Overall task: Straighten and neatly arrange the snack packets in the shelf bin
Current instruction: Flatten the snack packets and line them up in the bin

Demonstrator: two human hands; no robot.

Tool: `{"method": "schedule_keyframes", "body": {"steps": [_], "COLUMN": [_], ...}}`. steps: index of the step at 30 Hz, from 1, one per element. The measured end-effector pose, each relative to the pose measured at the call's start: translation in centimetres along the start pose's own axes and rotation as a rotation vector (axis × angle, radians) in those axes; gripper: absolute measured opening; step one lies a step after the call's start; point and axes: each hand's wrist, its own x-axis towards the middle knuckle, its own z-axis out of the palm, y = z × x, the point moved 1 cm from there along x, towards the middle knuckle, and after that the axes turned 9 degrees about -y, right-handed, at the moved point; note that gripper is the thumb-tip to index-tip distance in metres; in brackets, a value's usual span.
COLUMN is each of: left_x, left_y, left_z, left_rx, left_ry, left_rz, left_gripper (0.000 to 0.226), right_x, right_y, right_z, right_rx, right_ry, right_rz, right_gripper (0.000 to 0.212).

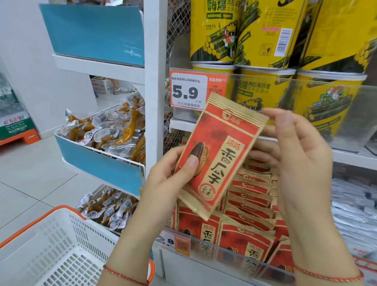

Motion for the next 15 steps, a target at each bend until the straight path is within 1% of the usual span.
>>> {"method": "schedule_keyframes", "body": {"steps": [2, 4, 11, 13, 15], "left_x": [0.1, 0.2, 0.2, 0.3, 0.3], "left_y": [0.0, -0.3, -0.3, -0.4, -0.1], "left_z": [0.0, 0.0, -0.2, -0.3, 0.0], "left_rx": [-0.094, -0.124, -0.146, -0.125, -0.116], "left_ry": [0.028, 0.045, 0.030, 0.031, 0.031], "left_rz": [-0.052, -0.101, -0.236, -0.238, -0.213], "left_gripper": [0.035, 0.038, 0.045, 0.047, 0.056], "right_x": [0.1, 0.0, -0.1, 0.0, 0.0], "right_y": [0.2, 0.4, 0.4, 0.4, 0.3], "right_z": [0.3, 0.7, 1.4, 1.4, 1.5], "right_rx": [0.067, 0.038, 0.039, 0.067, 0.102], "right_ry": [-0.050, -0.092, -0.055, -0.063, -0.069], "right_rz": [0.092, 0.123, 0.103, 0.108, 0.113], "right_gripper": [0.026, 0.025, 0.026, 0.027, 0.028]}}
